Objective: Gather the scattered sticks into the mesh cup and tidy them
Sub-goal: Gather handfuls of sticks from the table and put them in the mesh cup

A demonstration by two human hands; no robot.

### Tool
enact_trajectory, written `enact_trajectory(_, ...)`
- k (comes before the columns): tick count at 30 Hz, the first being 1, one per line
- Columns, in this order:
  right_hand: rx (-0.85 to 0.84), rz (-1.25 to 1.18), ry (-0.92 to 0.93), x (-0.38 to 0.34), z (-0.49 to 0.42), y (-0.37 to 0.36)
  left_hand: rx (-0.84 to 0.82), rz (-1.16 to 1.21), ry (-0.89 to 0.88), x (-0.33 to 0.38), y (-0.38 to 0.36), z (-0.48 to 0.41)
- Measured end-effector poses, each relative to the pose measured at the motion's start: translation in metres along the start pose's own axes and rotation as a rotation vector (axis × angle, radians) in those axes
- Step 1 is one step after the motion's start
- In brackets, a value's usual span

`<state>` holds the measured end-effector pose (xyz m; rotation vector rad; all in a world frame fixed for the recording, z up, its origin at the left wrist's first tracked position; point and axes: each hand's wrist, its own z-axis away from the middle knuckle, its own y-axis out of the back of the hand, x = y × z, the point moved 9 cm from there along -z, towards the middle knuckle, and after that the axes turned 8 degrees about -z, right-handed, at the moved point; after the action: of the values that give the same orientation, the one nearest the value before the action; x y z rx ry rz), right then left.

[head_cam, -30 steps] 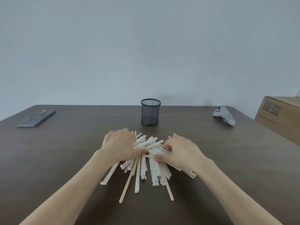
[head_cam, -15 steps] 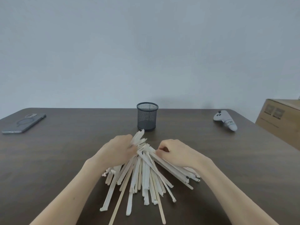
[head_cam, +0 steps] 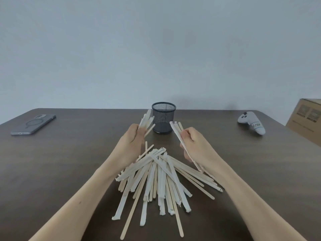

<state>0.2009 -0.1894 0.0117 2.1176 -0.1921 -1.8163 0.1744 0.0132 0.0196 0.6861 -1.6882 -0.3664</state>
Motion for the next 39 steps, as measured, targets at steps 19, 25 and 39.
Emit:
enact_trajectory(19,0.101,-0.541,0.183,-0.023,0.013,0.007,0.095,0.476,-0.023,0.021,-0.003,0.009)
enact_trajectory(25,0.078,-0.526,0.148,-0.013,0.017,-0.005,0.072,0.491,0.035,0.010,-0.011,0.015)
enact_trajectory(39,0.313,0.114,0.234,-0.093,-0.054,0.039,0.221,-0.020,-0.019,0.078,0.033,-0.073)
